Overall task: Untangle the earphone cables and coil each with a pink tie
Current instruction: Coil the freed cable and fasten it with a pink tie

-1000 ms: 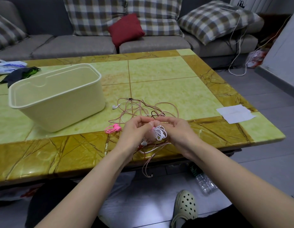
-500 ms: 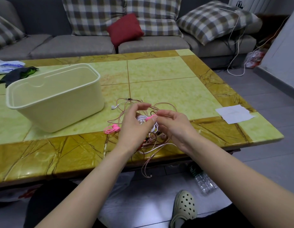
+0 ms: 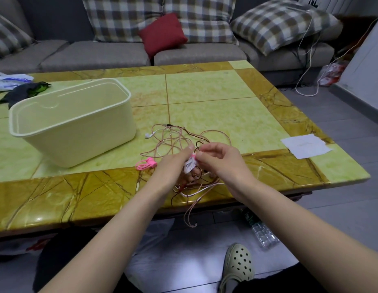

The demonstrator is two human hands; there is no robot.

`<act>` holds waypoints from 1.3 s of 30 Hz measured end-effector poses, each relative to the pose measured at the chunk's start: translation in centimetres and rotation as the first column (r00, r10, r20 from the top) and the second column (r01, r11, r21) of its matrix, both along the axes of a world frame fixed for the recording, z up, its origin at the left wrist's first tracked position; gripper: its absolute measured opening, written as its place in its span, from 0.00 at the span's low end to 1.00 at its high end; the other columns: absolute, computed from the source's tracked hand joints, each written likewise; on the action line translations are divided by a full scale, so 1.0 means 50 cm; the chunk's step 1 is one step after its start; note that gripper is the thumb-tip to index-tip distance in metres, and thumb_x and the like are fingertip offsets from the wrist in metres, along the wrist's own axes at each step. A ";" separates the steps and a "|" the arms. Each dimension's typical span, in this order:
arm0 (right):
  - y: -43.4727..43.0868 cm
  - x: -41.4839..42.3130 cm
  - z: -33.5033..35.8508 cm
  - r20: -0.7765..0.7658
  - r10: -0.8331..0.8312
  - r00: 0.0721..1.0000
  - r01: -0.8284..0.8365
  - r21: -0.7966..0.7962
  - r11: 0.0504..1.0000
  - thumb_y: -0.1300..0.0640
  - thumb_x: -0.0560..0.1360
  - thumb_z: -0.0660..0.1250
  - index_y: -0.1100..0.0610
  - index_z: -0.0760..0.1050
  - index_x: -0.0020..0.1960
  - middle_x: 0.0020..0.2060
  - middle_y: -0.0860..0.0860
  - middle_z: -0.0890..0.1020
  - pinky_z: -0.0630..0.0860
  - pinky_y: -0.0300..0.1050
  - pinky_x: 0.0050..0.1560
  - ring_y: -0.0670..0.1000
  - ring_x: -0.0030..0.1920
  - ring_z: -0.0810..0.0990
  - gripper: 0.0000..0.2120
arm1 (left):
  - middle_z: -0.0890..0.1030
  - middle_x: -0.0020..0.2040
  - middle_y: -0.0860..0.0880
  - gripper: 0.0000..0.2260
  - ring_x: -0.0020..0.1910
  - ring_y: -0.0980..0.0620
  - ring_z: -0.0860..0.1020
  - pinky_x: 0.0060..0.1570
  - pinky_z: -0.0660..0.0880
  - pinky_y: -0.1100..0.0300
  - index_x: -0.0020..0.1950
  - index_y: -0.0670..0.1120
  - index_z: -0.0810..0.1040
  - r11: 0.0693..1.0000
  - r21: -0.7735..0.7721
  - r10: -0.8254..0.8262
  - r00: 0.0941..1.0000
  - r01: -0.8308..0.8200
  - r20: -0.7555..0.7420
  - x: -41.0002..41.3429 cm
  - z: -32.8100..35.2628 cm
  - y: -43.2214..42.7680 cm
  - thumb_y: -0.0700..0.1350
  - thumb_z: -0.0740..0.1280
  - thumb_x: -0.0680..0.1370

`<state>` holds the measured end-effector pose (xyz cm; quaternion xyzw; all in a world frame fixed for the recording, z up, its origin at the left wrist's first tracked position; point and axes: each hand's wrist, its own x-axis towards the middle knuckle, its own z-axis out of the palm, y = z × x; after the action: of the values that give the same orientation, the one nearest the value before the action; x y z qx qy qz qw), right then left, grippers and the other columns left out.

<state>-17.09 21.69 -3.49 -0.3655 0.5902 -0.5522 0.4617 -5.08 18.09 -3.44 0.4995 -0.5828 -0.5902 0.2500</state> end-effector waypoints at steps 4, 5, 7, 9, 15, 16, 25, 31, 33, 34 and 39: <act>0.001 -0.016 -0.010 -0.251 0.077 0.965 -0.065 0.058 0.996 0.65 0.73 0.69 0.58 0.76 0.47 0.36 0.51 0.79 0.76 0.32 0.36 0.43 0.31 0.79 0.05 | 0.80 0.39 0.45 0.13 0.35 0.54 0.78 0.48 0.75 0.57 0.51 0.31 0.78 0.993 -0.065 -0.108 0.990 0.102 -0.094 0.004 -0.021 -0.002 0.42 0.62 0.80; 0.003 -0.020 -0.011 -0.282 0.102 0.954 -0.084 0.076 0.994 0.64 0.73 0.69 0.57 0.76 0.46 0.36 0.52 0.80 0.77 0.33 0.37 0.45 0.32 0.79 0.04 | 0.79 0.38 0.46 0.11 0.35 0.56 0.78 0.49 0.75 0.59 0.51 0.31 0.77 0.986 -0.093 -0.142 0.987 0.136 -0.067 0.008 -0.023 -0.001 0.39 0.61 0.80; 0.008 -0.025 -0.013 -0.359 0.133 0.924 -0.107 0.093 0.990 0.63 0.72 0.71 0.55 0.76 0.42 0.34 0.52 0.80 0.76 0.32 0.35 0.46 0.31 0.79 0.05 | 0.78 0.37 0.48 0.09 0.33 0.58 0.77 0.45 0.73 0.63 0.49 0.33 0.78 0.968 -0.145 -0.200 0.979 0.203 0.032 0.012 -0.023 0.002 0.37 0.61 0.80; 0.009 -0.029 -0.014 -0.427 0.111 0.897 -0.096 0.058 0.994 0.62 0.71 0.72 0.53 0.75 0.38 0.32 0.51 0.80 0.77 0.36 0.37 0.44 0.30 0.78 0.08 | 0.77 0.35 0.49 0.08 0.31 0.58 0.75 0.40 0.70 0.64 0.47 0.36 0.78 0.951 -0.174 -0.235 0.963 0.255 0.128 0.011 -0.020 0.003 0.37 0.60 0.80; 0.003 -0.040 -0.016 -0.422 -0.018 0.906 -0.002 -0.046 0.999 0.64 0.68 0.74 0.53 0.72 0.35 0.33 0.55 0.80 0.79 0.50 0.42 0.53 0.33 0.80 0.12 | 0.74 0.33 0.50 0.12 0.28 0.58 0.72 0.36 0.69 0.66 0.40 0.43 0.74 0.934 -0.197 -0.264 0.948 0.297 0.180 0.003 -0.013 0.006 0.36 0.58 0.81; 0.002 -0.041 -0.018 -0.416 -0.029 0.909 0.006 -0.057 0.998 0.64 0.68 0.74 0.53 0.71 0.35 0.33 0.55 0.80 0.79 0.52 0.43 0.54 0.33 0.80 0.13 | 0.74 0.32 0.50 0.13 0.27 0.60 0.72 0.34 0.69 0.69 0.39 0.45 0.74 0.935 -0.197 -0.265 0.950 0.295 0.164 0.004 -0.012 0.009 0.36 0.57 0.81; 0.027 -0.043 -0.027 -0.812 0.101 0.574 -0.263 -0.067 0.962 0.60 0.74 0.68 0.54 0.75 0.54 0.48 0.49 0.76 0.70 0.37 0.53 0.46 0.49 0.75 0.09 | 0.75 0.33 0.49 0.03 0.26 0.59 0.72 0.32 0.71 0.67 0.52 0.43 0.68 0.969 -0.126 -0.205 0.977 0.212 0.063 0.009 -0.023 0.015 0.37 0.60 0.80; 0.026 -0.055 -0.014 -0.930 0.135 0.342 -0.486 -0.052 0.872 0.60 0.73 0.67 0.56 0.78 0.58 0.49 0.49 0.77 0.68 0.42 0.54 0.50 0.53 0.74 0.13 | 0.75 0.33 0.50 0.06 0.26 0.60 0.72 0.32 0.69 0.69 0.44 0.44 0.67 0.959 -0.159 -0.235 0.972 0.236 0.025 0.012 -0.002 0.007 0.39 0.60 0.81; 0.021 -0.055 -0.006 -0.926 0.108 0.363 -0.467 -0.080 0.880 0.56 0.73 0.69 0.55 0.79 0.53 0.44 0.47 0.77 0.73 0.45 0.50 0.50 0.48 0.76 0.09 | 0.74 0.32 0.50 0.05 0.26 0.60 0.71 0.34 0.69 0.68 0.47 0.44 0.67 0.961 -0.151 -0.229 0.973 0.232 0.037 0.012 0.003 0.007 0.42 0.57 0.82; 0.019 -0.055 -0.002 -0.918 0.103 0.382 -0.458 -0.091 0.884 0.54 0.73 0.70 0.54 0.80 0.50 0.42 0.46 0.77 0.74 0.47 0.48 0.49 0.45 0.76 0.08 | 0.73 0.31 0.51 0.06 0.27 0.59 0.70 0.36 0.70 0.66 0.48 0.43 0.67 0.965 -0.139 -0.216 0.975 0.221 0.045 0.012 0.004 0.007 0.44 0.55 0.83; 0.021 -0.053 0.006 -0.896 0.100 0.434 -0.438 -0.113 0.892 0.51 0.74 0.68 0.52 0.79 0.46 0.41 0.48 0.80 0.75 0.50 0.46 0.50 0.42 0.78 0.05 | 0.69 0.31 0.52 0.08 0.27 0.60 0.68 0.29 0.68 0.70 0.47 0.44 0.65 0.962 -0.125 -0.244 0.970 0.243 0.003 0.011 0.020 0.015 0.46 0.52 0.83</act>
<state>-19.72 22.74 -3.20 -0.7559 0.5726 -0.2968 0.1124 -4.52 18.84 -2.45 0.4039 -0.6739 -0.5821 0.2097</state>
